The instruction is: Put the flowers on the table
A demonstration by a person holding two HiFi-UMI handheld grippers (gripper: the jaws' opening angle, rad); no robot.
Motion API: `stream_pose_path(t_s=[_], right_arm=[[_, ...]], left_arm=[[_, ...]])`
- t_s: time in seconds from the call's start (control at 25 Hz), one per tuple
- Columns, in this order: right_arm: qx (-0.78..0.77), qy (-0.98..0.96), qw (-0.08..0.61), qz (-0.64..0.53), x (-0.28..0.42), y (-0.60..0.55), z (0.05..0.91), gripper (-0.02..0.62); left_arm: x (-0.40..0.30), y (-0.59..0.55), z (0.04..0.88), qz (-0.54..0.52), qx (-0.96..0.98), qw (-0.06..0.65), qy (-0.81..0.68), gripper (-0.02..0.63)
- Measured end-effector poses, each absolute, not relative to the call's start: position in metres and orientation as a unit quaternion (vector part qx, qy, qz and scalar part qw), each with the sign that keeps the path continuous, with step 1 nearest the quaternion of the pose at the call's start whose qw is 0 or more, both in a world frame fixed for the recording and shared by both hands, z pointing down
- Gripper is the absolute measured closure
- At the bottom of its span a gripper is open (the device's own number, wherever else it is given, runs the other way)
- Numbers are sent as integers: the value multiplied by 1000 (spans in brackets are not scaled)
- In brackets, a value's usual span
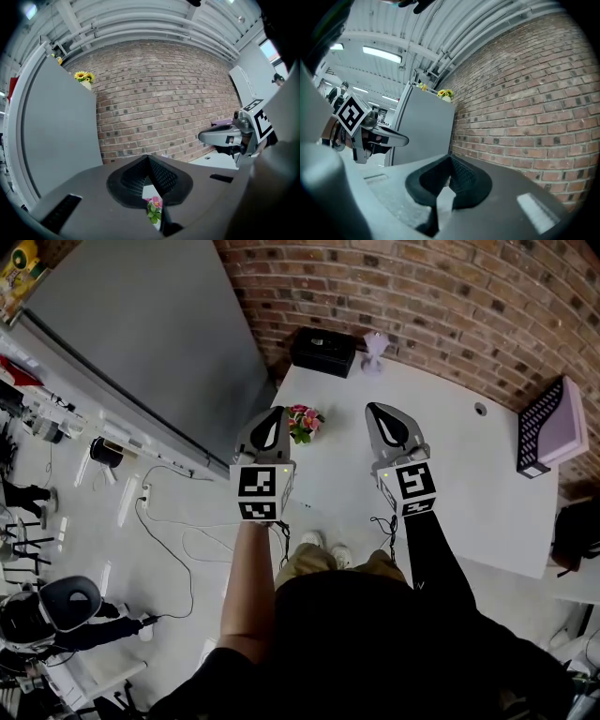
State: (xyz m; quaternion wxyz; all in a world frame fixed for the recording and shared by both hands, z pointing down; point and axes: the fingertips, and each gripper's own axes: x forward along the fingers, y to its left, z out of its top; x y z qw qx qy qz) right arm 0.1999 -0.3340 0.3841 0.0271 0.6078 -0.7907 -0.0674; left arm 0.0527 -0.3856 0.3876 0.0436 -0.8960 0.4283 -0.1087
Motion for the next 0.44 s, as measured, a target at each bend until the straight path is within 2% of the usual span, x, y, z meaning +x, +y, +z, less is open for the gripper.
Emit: stream_pose_path(t_s=[0.44], right_arm=[[610, -789, 27, -66, 199, -333, 386, 595]], left_arm=[[48, -385, 388, -106, -895, 41, 432, 598]])
